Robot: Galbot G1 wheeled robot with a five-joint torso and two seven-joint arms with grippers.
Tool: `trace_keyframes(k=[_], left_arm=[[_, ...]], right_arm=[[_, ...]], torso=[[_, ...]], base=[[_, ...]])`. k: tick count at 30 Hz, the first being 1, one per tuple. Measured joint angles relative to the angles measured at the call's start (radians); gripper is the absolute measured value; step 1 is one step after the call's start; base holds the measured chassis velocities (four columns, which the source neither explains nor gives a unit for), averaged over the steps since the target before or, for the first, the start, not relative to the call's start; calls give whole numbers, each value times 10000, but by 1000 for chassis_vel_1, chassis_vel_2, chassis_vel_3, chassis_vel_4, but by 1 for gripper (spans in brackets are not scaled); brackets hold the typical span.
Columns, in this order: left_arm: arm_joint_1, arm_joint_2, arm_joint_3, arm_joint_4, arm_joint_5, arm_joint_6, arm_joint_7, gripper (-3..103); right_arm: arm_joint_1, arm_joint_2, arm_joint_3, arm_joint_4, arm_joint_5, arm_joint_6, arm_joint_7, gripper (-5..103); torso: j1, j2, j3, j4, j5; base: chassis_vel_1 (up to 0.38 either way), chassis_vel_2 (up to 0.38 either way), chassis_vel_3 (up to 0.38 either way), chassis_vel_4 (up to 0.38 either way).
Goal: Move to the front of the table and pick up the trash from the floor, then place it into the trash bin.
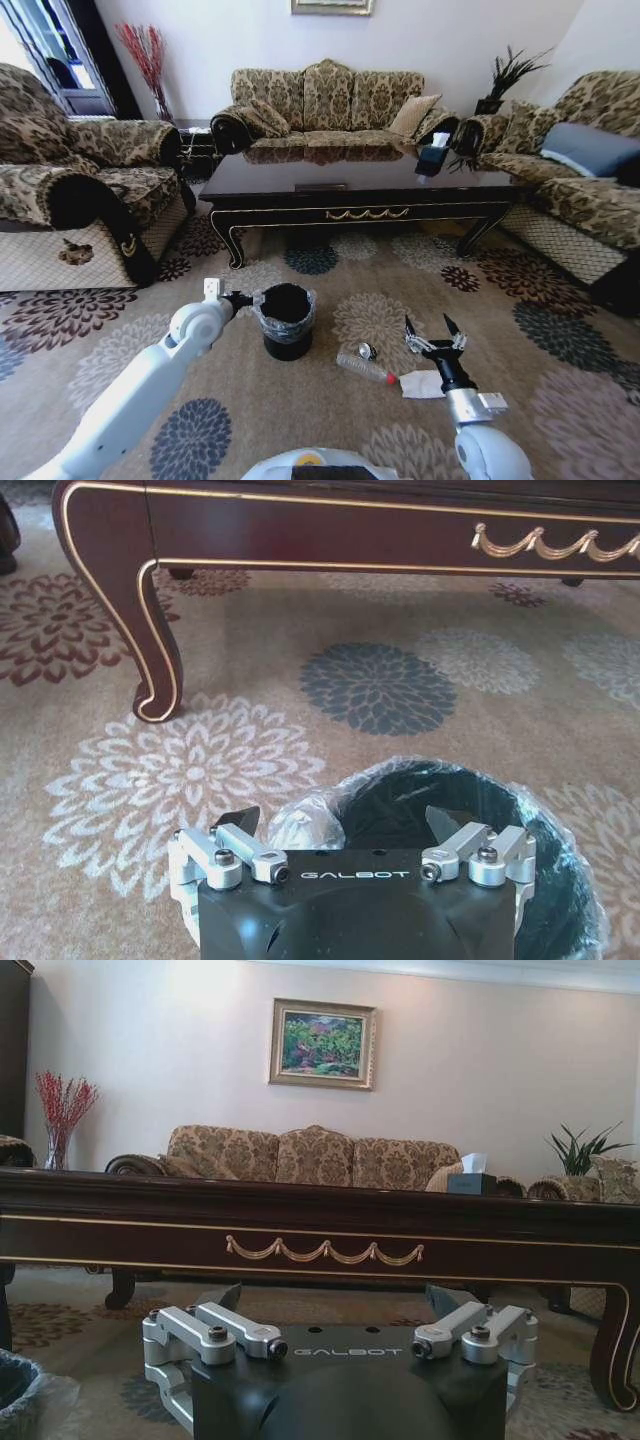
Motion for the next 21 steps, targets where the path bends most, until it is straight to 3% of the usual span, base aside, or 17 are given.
trace_keyframes(k=[3, 21], left_arm=[[-500, -136, 277, 462, -673, 0, -323, 94], [-1182, -786, 1079, 1956, -2262, -55, -1602, 89]], right_arm=[[44, 9, -35, -76, -18, 10, 1, 100], [151, 42, -80, -298, -66, 34, 17, 100]], torso=[[-1, 0, 0, -1, 0], [0, 0, 0, -2, 1]], base=[[0, 0, 0, 0], [0, 0, 0, 0]])
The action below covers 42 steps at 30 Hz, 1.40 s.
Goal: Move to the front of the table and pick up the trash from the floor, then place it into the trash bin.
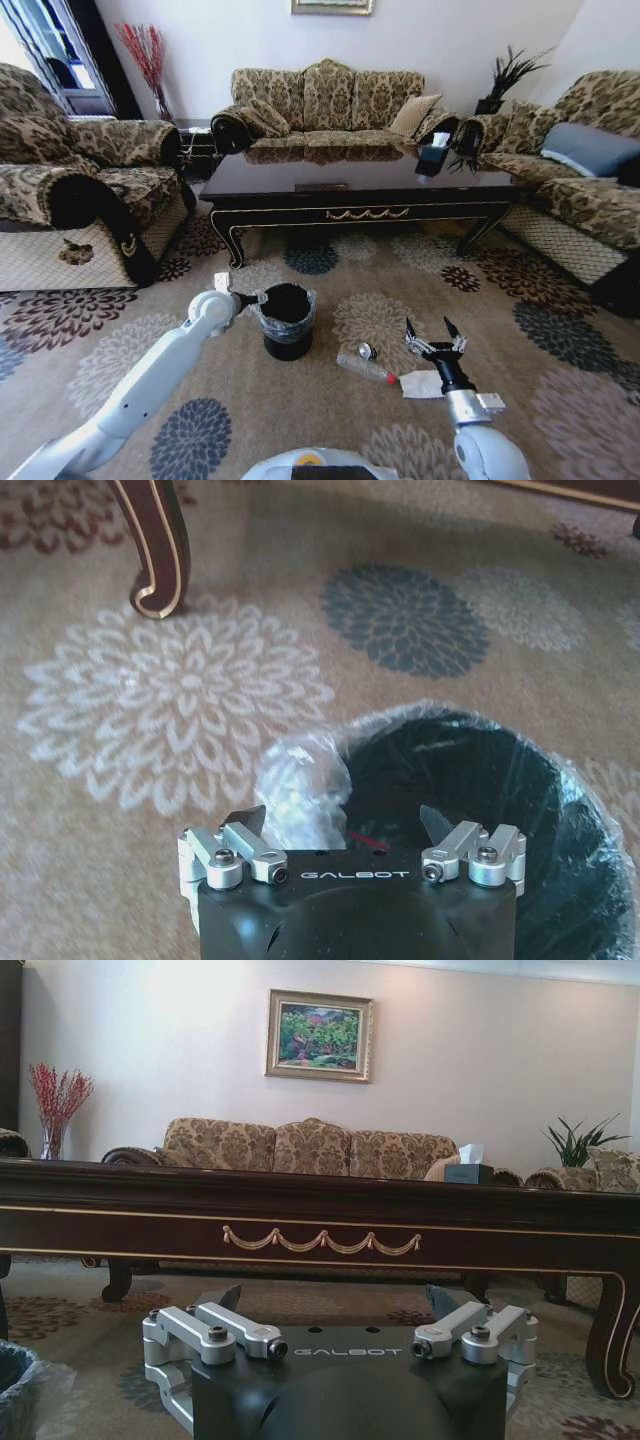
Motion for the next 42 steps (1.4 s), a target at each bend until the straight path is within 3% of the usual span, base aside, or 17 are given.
trace_keyframes(k=[13, 20, 22, 28, 42], left_arm=[[-293, -444, 386, 629, -1064, -15, -631, 89], [-489, -658, 618, 1323, -1040, -18, -927, 86], [-588, -744, 649, 1544, -1029, -18, -1008, 93], [-728, -898, 685, 1963, -1023, -19, -1084, 97], [-778, -1357, 572, 2737, -708, -30, -1031, 85]], right_arm=[[-31, 21, 5, -56, -29, 7, 6, 100], [-17, 58, -87, -116, -89, 16, 12, 100], [-14, 87, -112, -159, -124, 30, 14, 100], [-52, 114, -134, -192, -178, 73, 13, 100], [-102, 101, -110, -316, -204, 113, 48, 100]], torso=[[0, 0, 0, -1, 0], [0, 0, 0, 1, -2], [0, 0, 0, 0, -1], [0, 0, 0, 0, -2], [-1, 1, -2, 2, 3]], base=[[0, 0, 0, 0], [0, 0, 0, 0], [0, 0, 0, 0], [0, 0, 0, 0], [0, 0, 0, 0]])
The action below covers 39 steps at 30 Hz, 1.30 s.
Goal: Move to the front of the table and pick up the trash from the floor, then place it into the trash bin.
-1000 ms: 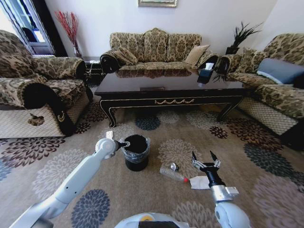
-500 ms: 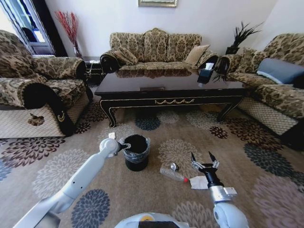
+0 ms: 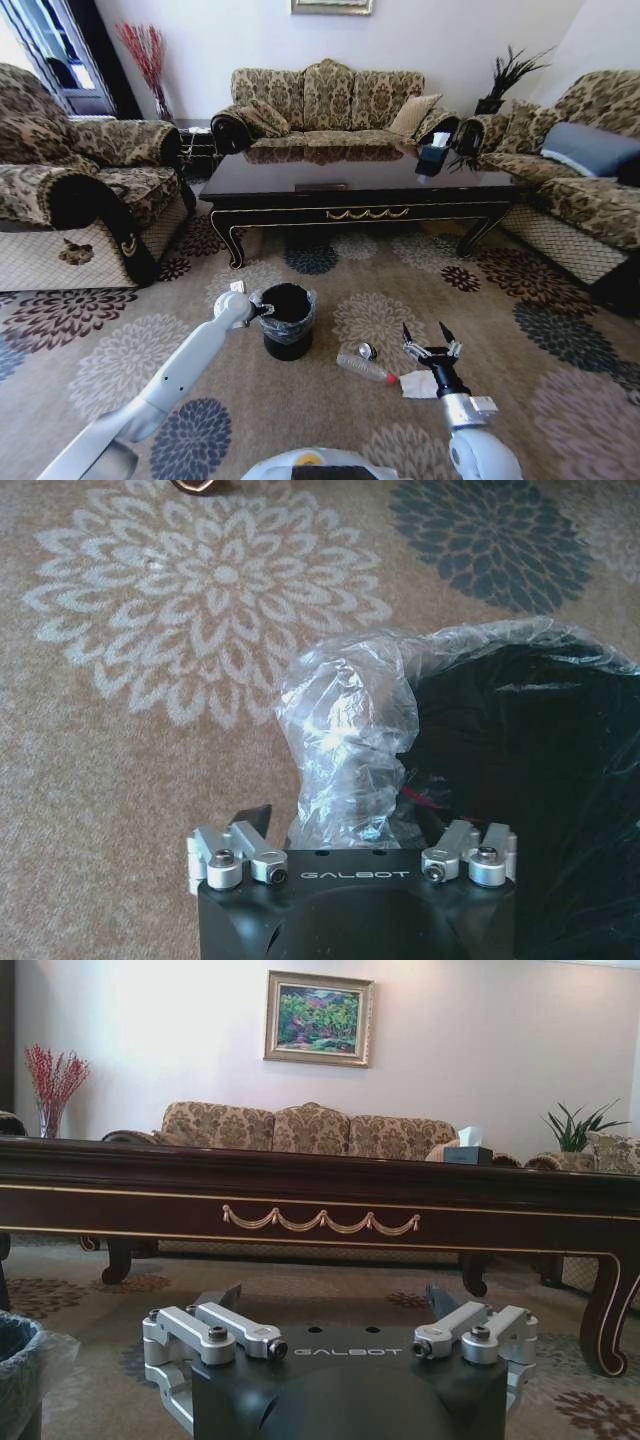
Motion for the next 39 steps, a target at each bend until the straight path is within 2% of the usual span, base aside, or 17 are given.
trace_keyframes(k=[4, 6, 7, 8, 10, 13, 14, 16, 17, 19, 22, 29, 39], left_arm=[[22, -42, -26, 70, 142, -8, 154, 64], [31, -42, -28, 81, 171, -20, 190, 64], [46, -31, -30, 85, 197, -31, 219, 53], [52, -15, -32, 81, 197, -33, 226, 47], [60, 3, -33, 68, 195, -32, 228, 47], [88, 78, -34, 28, 155, -31, 251, 31], [88, 78, -34, 28, 155, -31, 251, 31], [102, 82, -52, 34, 152, -29, 261, 20], [110, 79, -73, 47, 152, -29, 265, 20], [135, 76, -109, 70, 187, -28, 233, 10], [190, 92, -138, 58, 211, -19, 216, 3], [327, 208, -194, -101, 217, -16, 205, 3], [904, 896, -510, -1028, -233, 25, -6, 0]], right_arm=[[-10, -15, 26, 7, -2, 0, 15, 100], [-5, -15, 28, 1, -2, 0, 17, 100], [7, -9, 23, -11, -2, -1, 20, 100], [15, 2, 13, -19, -3, -1, 21, 100], [23, 9, 0, -32, -6, -1, 22, 100], [44, 28, -45, -64, -18, -1, 23, 100], [44, 28, -45, -64, -18, -1, 23, 100], [54, 28, -59, -48, -5, -5, 41, 100], [50, 27, -65, 4, 23, -17, 56, 100], [36, 15, -63, 78, 54, -29, 74, 100], [17, -5, -42, 104, 76, -35, 84, 100], [-3, -7, -37, 72, 76, -35, 94, 100], [52, -102, 104, 28, 171, -111, 271, 100]], torso=[[-1, 2, -2, 1, 0], [-2, 2, -2, 1, 0], [-1, 2, -2, 0, -1], [-2, 2, -2, -2, -2], [-2, 3, -1, -2, -3], [-1, 2, 1, -4, -6], [-1, 2, 1, -4, -6], [-1, 2, 0, -4, -5], [-1, 3, 0, -5, -4], [-2, 3, -1, 0, -1], [-2, 3, -1, 4, 4], [-1, 3, 1, -3, -3], [5, -3, 8, -5, -16]], base=[[0, 0, 0, 0], [0, 0, 0, 0], [0, 0, 0, 0], [0, 0, 0, 0], [0, 0, 0, 0], [0, 0, 0, 0], [0, 0, 0, 0], [0, 0, 0, 0], [0, 0, 0, 0], [0, 0, 0, 0], [0, 0, 0, 0], [0, 0, 0, 0], [0, 0, 0, 0]])
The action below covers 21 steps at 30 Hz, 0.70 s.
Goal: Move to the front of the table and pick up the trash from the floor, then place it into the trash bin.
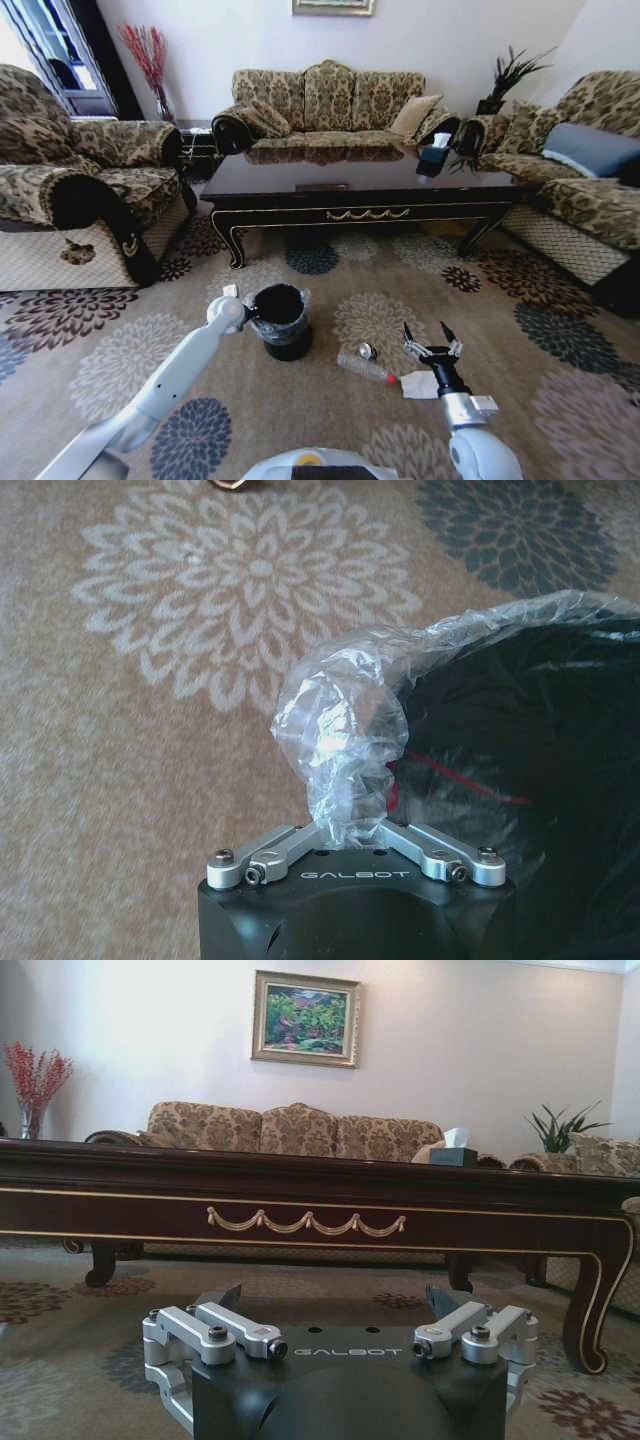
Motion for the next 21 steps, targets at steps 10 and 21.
trace_keyframes(k=[10, 21], left_arm=[[1058, 1063, -959, -2053, -1052, 36, -538, 0], [2620, 1888, -2132, -3402, -1321, 15, -610, 0]], right_arm=[[132, -208, 117, -541, 605, -549, 473, 100], [311, -302, -45, -2176, 733, -1024, 827, 100]], torso=[[-1, 0, -5, 3, 11], [-4, 1, -7, 3, 10]], base=[[0, 0, 0, 0], [0, 0, 0, 0]])
